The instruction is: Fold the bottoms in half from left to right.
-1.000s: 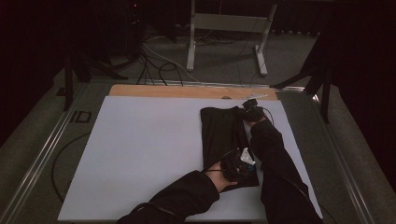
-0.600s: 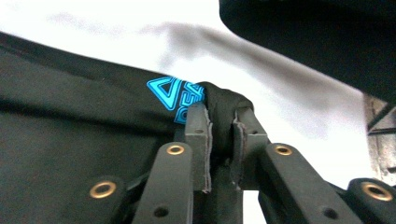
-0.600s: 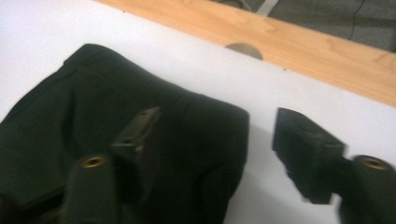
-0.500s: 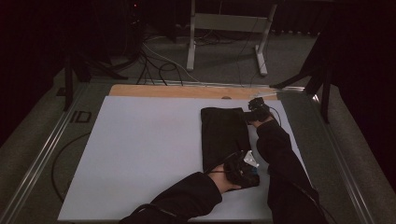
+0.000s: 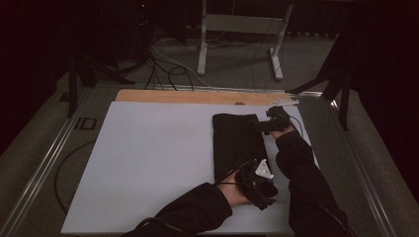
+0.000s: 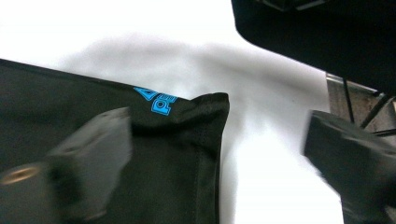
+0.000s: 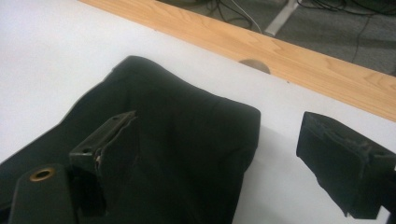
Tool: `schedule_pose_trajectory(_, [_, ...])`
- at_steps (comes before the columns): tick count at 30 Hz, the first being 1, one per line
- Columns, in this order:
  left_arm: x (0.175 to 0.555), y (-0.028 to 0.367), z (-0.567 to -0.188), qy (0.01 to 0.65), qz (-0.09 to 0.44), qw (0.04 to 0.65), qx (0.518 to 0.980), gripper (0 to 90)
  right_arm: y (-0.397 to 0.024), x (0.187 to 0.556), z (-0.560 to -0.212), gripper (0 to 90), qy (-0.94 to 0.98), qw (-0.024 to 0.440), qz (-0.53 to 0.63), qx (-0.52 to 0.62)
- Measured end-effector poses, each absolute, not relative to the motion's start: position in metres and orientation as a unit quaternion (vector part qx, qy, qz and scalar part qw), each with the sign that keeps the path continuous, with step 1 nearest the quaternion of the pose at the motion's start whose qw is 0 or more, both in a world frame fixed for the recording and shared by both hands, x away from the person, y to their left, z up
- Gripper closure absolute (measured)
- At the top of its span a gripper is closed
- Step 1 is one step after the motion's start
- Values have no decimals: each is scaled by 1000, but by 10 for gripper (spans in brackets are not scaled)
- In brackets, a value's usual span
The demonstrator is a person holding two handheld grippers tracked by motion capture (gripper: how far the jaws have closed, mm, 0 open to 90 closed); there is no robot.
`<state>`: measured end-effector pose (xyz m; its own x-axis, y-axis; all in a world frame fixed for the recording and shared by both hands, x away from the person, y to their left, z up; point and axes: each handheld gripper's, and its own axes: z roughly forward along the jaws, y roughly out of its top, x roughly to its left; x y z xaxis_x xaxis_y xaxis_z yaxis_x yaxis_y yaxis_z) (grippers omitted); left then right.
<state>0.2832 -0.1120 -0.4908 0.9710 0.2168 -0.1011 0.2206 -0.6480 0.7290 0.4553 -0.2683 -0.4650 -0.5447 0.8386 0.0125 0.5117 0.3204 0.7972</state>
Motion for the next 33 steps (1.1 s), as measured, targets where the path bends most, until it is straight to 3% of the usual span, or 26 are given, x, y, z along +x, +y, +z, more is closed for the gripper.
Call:
schedule_pose_trajectory(11, [278,-98,-479,134,-1,414,900,4,-267,446,-459,132,783,215,403,422])
schedule_pose_trajectory(33, [292,-38,-460,186,64,432,880,4,-269,428,-461,136,783,215,419,407])
